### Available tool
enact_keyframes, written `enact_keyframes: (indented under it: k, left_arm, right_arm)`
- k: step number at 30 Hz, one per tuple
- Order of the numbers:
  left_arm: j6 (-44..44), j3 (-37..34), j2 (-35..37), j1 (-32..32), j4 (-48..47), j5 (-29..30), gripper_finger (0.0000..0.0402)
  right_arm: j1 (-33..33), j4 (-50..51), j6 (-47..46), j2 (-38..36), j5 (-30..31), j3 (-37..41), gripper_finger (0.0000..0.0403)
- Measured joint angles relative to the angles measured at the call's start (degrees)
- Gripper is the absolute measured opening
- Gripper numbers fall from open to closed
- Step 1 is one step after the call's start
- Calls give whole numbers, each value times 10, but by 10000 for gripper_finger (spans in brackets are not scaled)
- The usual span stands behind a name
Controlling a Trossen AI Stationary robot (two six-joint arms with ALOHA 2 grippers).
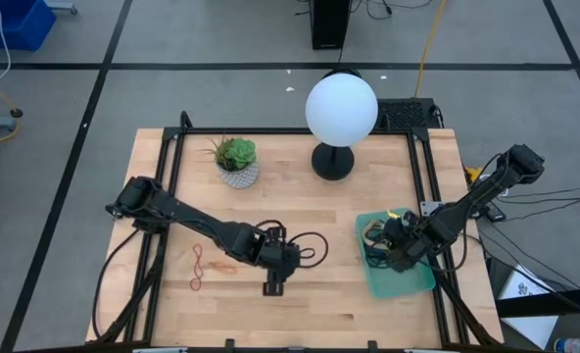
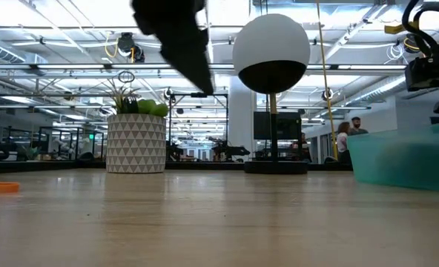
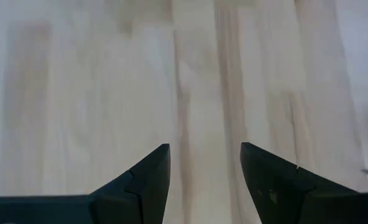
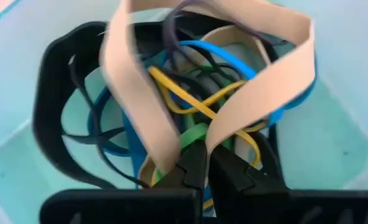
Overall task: Pick and place rubber bands into bin
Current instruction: Put the white rubber band into the bin
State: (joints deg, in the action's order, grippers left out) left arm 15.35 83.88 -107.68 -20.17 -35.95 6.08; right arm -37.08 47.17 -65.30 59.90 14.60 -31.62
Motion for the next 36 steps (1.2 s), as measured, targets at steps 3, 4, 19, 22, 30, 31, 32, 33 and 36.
enact_keyframes:
  k: [3, 4, 19, 22, 30, 31, 32, 33, 36]
  left_arm:
    - [19, 0, 0, -6, -36, -11, 200]
    - [24, 0, 0, -7, -45, -11, 200]
    - [32, 0, 0, -14, -80, -11, 200]
    - [34, 0, 0, -14, -96, -11, 200]
    - [91, 0, 0, -19, -177, -11, 200]
    - [103, 0, 0, -21, -194, -13, 200]
    - [117, 0, 0, -24, -212, -17, 200]
    - [134, 0, 0, -28, -232, -19, 200]
    - [180, 0, 0, -41, -285, -21, 200]
  right_arm:
    - [0, -12, 0, 0, -21, 0, 6]
    - [0, -14, 0, 0, -27, 0, 6]
    - [0, -15, 24, -3, -28, 0, 132]
    - [0, -8, 27, -11, -29, -5, 153]
    - [0, 34, 60, -44, -23, -46, 168]
    - [0, 38, 60, -46, -15, -50, 168]
    - [0, 40, 60, -49, -7, -53, 169]
    - [0, 39, 60, -52, 2, -54, 169]
    - [0, 37, 60, -59, 5, -54, 169]
